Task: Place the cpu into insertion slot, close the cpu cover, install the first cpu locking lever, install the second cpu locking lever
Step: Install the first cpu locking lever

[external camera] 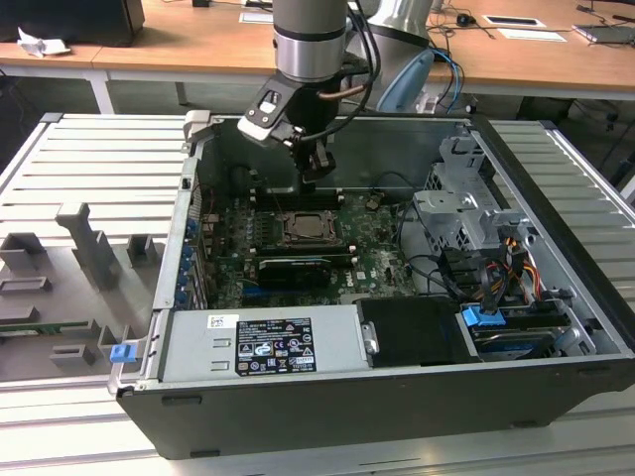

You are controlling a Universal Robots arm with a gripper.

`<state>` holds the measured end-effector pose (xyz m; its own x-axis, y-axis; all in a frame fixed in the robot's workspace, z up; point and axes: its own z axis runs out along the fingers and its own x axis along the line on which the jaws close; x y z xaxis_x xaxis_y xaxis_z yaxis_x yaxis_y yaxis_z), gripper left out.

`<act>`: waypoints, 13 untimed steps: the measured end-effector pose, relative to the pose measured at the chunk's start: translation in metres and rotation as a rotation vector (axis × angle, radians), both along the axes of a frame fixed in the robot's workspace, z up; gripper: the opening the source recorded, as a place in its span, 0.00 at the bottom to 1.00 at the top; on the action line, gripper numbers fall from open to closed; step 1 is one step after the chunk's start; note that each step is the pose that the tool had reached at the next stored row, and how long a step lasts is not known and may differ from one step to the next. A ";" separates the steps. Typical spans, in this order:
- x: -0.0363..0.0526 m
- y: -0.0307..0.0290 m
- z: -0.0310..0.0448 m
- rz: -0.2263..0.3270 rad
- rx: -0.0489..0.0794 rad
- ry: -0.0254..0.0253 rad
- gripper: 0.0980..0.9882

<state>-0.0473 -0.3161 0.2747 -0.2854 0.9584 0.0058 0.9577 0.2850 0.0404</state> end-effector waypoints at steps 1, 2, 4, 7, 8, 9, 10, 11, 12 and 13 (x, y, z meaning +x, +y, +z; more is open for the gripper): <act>0.0000 0.0000 0.0000 0.013 0.000 0.0000 0.01; 0.0000 0.0000 0.0000 0.023 0.000 0.0000 0.01; 0.0000 0.0000 0.0000 0.043 0.000 0.0000 0.01; 0.0000 0.0000 0.0000 0.087 0.000 -0.0001 0.01; 0.0000 0.0000 0.0000 0.097 0.000 0.0000 0.01; 0.0000 0.0000 0.0000 0.112 0.000 0.0000 0.01; 0.0000 0.0000 0.0000 0.122 0.000 0.0000 0.01; 0.0000 0.0000 0.0000 0.132 0.000 0.0000 0.01; 0.0000 0.0000 0.0000 0.146 0.000 0.0000 0.01; 0.0000 0.0000 0.0000 0.158 0.000 0.0000 0.01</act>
<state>-0.0473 -0.3161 0.2747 -0.4329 0.9014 0.0058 0.9008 0.4324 0.0404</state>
